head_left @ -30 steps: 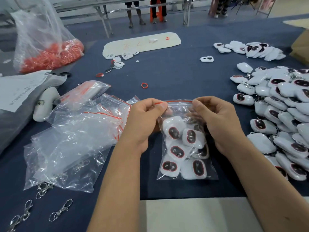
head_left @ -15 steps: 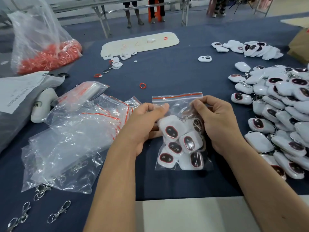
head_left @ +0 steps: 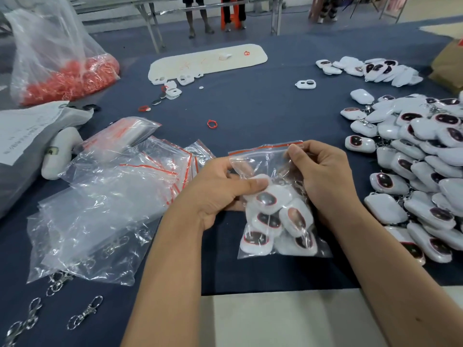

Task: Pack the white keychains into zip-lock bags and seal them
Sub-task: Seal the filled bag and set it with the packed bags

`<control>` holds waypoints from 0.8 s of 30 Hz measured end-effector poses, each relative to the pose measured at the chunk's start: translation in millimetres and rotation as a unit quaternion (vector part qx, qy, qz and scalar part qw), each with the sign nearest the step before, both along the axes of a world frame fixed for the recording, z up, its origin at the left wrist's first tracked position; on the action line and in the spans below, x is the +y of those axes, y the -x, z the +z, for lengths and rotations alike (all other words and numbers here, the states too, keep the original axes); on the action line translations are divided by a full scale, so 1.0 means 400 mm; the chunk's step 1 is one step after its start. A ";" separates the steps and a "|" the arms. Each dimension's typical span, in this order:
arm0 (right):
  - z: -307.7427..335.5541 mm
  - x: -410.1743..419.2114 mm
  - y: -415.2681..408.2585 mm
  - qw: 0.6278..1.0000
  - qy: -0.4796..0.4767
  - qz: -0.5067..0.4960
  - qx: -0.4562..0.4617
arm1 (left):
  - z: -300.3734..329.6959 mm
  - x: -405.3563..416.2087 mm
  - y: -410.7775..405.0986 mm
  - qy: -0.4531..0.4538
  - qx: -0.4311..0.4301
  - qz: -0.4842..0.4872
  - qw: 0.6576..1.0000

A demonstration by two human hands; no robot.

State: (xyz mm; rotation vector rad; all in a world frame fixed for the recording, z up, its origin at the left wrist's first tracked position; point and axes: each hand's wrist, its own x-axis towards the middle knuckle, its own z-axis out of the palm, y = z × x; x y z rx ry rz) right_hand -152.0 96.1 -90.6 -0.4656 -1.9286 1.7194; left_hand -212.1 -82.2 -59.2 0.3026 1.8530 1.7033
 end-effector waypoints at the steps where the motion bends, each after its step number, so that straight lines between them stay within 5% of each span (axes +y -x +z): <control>1: 0.000 0.001 0.001 1.000 0.006 0.000 -0.003 | -0.001 0.003 0.000 -0.004 0.000 -0.002 1.000; 13: 0.009 -0.012 -0.007 0.999 -0.006 -0.033 0.038 | -0.011 -0.024 0.007 0.047 0.064 -0.141 0.987; 18: 0.005 -0.008 -0.002 0.999 0.013 -0.015 0.030 | -0.022 -0.006 0.004 0.070 0.141 -0.092 0.983; 24: 0.001 -0.001 0.003 1.000 0.001 -0.017 0.024 | -0.020 0.004 0.005 0.061 0.135 -0.045 0.988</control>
